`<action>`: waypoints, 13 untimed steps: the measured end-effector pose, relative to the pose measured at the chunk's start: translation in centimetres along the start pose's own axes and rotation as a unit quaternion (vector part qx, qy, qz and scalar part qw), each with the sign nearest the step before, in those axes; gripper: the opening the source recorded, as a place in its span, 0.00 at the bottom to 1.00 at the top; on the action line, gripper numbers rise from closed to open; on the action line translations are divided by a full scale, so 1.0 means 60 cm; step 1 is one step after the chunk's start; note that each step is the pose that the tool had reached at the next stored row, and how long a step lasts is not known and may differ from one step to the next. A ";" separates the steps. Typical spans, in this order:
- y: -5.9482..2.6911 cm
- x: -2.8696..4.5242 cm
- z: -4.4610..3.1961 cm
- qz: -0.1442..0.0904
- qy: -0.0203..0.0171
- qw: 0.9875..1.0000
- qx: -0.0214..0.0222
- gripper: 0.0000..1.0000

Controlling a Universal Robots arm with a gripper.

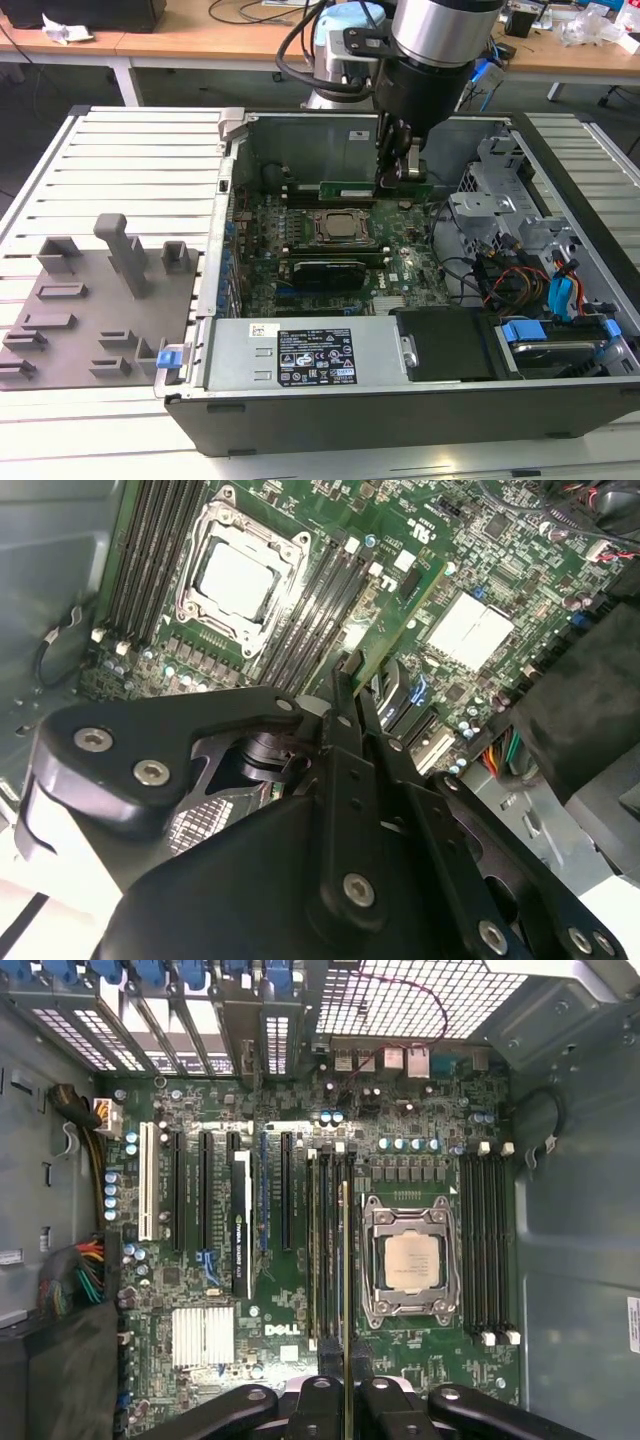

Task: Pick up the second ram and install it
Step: 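Insert the second ram into the second slot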

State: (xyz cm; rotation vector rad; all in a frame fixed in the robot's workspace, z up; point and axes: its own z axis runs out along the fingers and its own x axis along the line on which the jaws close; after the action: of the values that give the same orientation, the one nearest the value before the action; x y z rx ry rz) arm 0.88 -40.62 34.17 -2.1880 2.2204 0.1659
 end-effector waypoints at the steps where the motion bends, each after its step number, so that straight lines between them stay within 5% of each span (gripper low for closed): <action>1: 0.000 0.000 0.004 0.000 0.000 1.000 0.000 0.14; 4: -0.001 0.001 0.016 0.000 0.000 1.000 0.000 0.14; 13: -0.002 0.002 0.029 0.000 0.000 1.000 0.000 0.14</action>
State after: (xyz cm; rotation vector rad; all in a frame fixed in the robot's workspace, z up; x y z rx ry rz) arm 0.88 -40.61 32.45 -2.1879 2.2204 0.1659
